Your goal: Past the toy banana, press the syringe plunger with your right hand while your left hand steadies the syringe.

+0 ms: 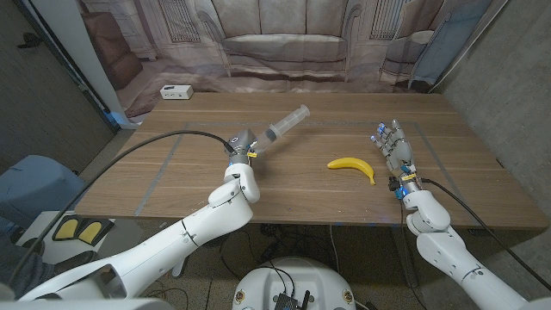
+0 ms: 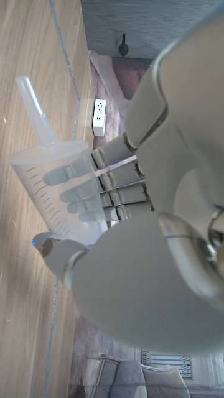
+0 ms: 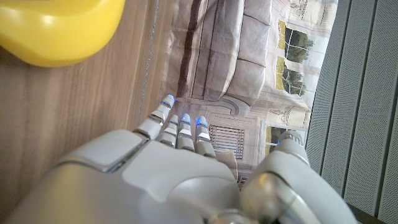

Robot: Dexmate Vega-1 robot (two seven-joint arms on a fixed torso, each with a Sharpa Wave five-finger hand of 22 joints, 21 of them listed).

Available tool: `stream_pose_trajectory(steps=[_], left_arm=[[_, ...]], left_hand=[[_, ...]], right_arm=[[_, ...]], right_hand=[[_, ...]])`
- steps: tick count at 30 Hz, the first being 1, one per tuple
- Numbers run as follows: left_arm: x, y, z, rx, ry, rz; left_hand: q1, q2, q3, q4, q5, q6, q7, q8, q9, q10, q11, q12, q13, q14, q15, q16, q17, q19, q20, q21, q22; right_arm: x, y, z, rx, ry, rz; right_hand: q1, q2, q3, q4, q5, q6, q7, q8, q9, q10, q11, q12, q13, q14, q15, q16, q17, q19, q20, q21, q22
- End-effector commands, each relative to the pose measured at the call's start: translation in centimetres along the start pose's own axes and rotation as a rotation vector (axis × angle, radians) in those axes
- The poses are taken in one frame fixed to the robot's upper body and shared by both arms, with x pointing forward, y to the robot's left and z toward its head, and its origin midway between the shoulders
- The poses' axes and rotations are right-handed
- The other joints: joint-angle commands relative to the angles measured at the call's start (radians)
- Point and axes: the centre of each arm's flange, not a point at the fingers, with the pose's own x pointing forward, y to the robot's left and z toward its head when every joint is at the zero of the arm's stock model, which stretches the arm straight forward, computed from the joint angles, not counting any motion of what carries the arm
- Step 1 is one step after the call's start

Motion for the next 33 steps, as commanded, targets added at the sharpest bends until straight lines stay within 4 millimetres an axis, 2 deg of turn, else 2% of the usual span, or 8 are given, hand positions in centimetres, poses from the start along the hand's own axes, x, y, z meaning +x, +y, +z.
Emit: stream_pose_trajectory(steps=[1,6,22,33], left_arm=[[1.0,1.8,-2.0,-0.071,-0.064,0.015],[1.4,1.7,-2.4,-0.104,-0.074,-0.007],[2.0,2.4,-3.3,-0.173,-0.259,0.061],[1.9,2.2,-3.6,-0.187,-0.385,0.106]], left_hand=[[0.169,0.158,0.093,0.022,-0.001,0.063,0.011,-0.002,0.005,0.032,-0.031,-0.001,0.004,0.081,-0.087,0.008,0.005,0.034,-0.036,0.006,0.004],[0.169,0.158,0.09,0.023,-0.005,0.054,0.008,-0.008,0.005,0.021,-0.03,-0.007,0.007,0.068,-0.089,0.002,0.006,0.021,-0.038,0.009,0.004],[0.179,0.161,0.086,0.02,-0.013,0.063,-0.006,-0.01,0.005,0.028,-0.038,-0.01,0.013,0.07,-0.1,0.007,0.013,0.012,-0.043,0.022,0.005],[0.181,0.162,0.083,0.023,-0.019,0.079,-0.013,-0.008,0.005,0.039,-0.05,-0.009,0.017,0.079,-0.107,0.012,0.017,0.011,-0.05,0.034,0.005]], right_arm=[[0.0,0.7,0.4,-0.019,-0.008,0.002],[0.2,0.9,1.1,-0.055,-0.015,0.008],[0.9,1.5,2.8,-0.081,-0.068,0.041],[1.2,2.2,3.9,-0.111,-0.107,0.051]], right_hand=[[0.01,0.005,-0.003,-0.003,0.003,0.007,0.002,0.0,0.003,0.011,0.001,-0.005,0.004,0.008,0.003,-0.005,0.002,0.011,0.0,0.002,0.003],[0.011,0.005,-0.003,-0.003,0.003,0.037,0.001,0.011,0.004,0.008,0.001,-0.007,0.004,0.008,0.004,-0.006,0.002,0.012,0.001,0.001,0.003],[0.012,0.004,-0.003,-0.004,0.002,0.022,-0.005,0.003,0.004,0.01,0.002,-0.008,0.004,0.01,-0.002,-0.007,0.001,0.012,-0.001,-0.001,0.003],[0.012,0.003,-0.004,-0.004,0.002,0.025,-0.004,0.004,0.004,0.013,0.007,-0.007,0.004,0.011,-0.004,-0.008,0.001,0.012,-0.006,-0.001,0.003]])
